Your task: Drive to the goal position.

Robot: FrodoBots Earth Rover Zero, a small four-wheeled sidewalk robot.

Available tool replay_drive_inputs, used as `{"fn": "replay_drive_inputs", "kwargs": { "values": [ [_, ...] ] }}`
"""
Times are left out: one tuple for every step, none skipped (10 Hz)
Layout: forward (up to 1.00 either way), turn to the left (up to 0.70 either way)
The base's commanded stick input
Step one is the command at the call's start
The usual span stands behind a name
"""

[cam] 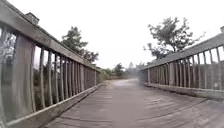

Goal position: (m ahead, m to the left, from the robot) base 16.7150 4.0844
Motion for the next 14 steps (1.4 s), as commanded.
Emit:
{"fn": "replay_drive_inputs", "kwargs": {
  "values": [
    [0.45, 0.00],
    [0.45, 0.00],
    [0.45, 0.00],
    [0.45, 0.00],
    [0.45, 0.00],
    [0.45, 0.00],
    [0.45, 0.00],
    [0.45, 0.00],
    [0.45, 0.00],
    [0.45, 0.00],
    [0.45, 0.00],
    [0.45, 0.00],
    [0.45, 0.00],
    [0.45, 0.00]
  ]
}}
